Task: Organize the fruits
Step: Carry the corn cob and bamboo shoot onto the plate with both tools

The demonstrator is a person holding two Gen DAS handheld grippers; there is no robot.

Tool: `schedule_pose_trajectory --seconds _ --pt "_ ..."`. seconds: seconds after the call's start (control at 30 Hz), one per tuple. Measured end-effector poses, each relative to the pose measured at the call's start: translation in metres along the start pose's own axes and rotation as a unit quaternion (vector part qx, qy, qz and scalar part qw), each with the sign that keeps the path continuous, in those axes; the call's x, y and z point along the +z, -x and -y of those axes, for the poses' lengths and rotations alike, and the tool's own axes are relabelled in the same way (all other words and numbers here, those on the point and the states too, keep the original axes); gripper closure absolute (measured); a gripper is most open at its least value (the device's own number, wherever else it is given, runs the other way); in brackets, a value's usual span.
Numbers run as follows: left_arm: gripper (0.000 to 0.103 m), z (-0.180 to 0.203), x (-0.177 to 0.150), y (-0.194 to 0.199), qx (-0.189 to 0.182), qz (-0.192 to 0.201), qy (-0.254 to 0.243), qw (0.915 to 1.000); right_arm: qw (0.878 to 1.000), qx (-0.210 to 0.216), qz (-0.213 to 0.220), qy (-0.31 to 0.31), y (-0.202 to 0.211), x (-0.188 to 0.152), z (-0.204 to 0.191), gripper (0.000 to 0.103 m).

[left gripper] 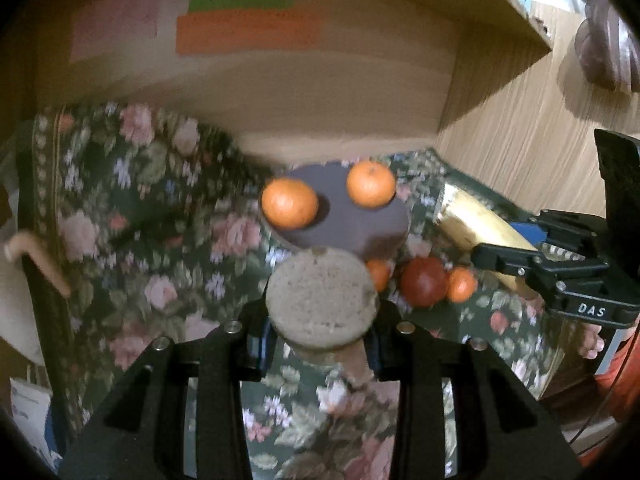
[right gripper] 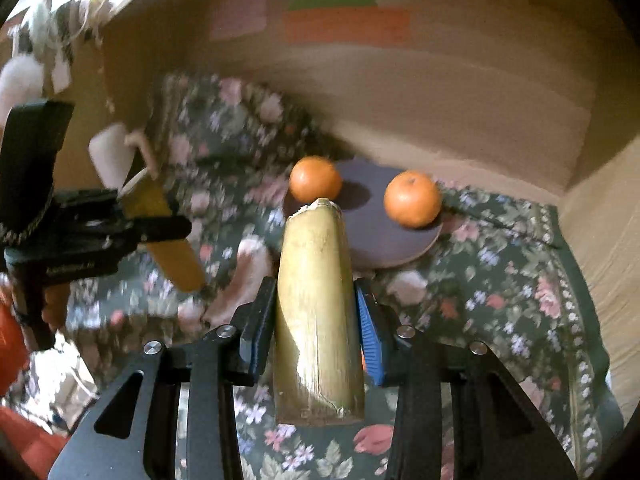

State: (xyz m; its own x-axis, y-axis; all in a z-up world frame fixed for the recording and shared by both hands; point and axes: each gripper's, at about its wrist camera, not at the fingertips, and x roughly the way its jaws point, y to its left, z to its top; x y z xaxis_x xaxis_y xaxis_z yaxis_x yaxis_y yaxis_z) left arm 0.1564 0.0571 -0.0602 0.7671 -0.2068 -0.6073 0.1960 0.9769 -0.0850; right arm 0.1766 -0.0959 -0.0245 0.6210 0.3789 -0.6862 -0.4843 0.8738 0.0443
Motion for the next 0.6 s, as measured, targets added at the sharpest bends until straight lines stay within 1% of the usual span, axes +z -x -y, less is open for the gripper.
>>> schedule_pose_trajectory --seconds 0.13,0.27,0.43,0.6 --pt "0.067 0.006 0.021 -0.001 -0.007 0.022 -0.001 0.9997 0.999 -0.014 0.033 -0.011 0.006 0.018 0.01 0.068" --pt "0.067 0.008 0.037 -0.011 -0.014 0.024 0.001 0.9996 0.998 -0.026 0.058 -0.02 0.005 0.032 0.018 0.068" --pt "0.067 0.011 0.052 -0.032 -0.019 0.013 0.003 0.9997 0.997 -0.03 0.067 -0.028 -0.006 0.045 0.026 0.068" --pt "0.067 0.015 0.061 -0.055 -0.018 -0.001 -0.004 0.9998 0.998 -0.025 0.057 -0.033 -0.027 0.055 0.033 0.068"
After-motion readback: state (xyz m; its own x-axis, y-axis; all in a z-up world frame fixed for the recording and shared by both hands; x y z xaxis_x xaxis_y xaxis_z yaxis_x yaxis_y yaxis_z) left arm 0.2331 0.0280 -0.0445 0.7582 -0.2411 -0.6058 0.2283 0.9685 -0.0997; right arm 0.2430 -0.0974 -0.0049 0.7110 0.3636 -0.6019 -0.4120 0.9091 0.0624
